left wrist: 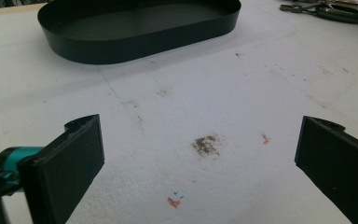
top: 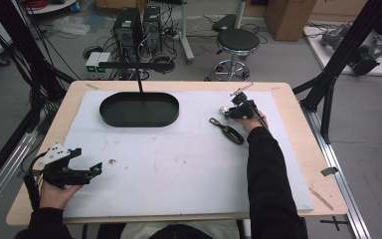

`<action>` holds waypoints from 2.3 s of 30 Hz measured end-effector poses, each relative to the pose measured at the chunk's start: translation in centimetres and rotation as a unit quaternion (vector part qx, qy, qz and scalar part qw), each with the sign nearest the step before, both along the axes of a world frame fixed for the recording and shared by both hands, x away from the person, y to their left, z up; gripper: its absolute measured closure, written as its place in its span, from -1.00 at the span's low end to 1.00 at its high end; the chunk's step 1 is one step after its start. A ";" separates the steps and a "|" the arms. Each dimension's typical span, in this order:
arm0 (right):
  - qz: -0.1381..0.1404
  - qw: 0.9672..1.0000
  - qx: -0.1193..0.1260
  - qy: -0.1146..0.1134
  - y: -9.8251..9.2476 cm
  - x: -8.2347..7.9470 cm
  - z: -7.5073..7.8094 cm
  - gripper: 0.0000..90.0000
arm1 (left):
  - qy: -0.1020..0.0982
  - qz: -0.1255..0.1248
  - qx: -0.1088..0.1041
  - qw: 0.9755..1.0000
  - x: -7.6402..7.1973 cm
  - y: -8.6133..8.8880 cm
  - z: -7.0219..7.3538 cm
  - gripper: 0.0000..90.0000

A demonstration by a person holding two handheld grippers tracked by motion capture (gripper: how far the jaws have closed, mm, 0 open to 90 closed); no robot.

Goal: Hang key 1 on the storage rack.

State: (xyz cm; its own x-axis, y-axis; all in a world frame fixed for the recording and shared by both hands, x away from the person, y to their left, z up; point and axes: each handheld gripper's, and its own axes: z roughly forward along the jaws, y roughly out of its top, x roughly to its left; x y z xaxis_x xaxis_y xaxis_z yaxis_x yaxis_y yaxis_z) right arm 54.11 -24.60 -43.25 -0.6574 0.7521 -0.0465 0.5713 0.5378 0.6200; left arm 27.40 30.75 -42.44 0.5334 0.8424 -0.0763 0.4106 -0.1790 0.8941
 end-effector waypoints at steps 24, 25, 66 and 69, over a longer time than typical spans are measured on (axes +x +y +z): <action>-0.061 0.998 0.014 0.002 -2.2 -1.8 3.9 0.68 | -0.004 -0.010 0.000 1.000 0.1 -0.2 -0.1 -0.96; -0.065 0.998 0.016 0.002 -2.4 -1.9 4.2 0.68 | -0.005 -0.012 0.000 1.000 0.2 -0.2 -0.1 -0.96; 0.018 0.995 0.093 -0.025 2.8 -3.0 18.6 0.67 | -0.007 -0.042 0.000 0.999 0.7 -1.1 0.0 -0.96; 0.029 0.995 0.091 -0.023 4.5 -2.7 19.1 0.67 | -0.009 -0.041 -0.001 0.999 0.6 -1.0 0.0 -0.96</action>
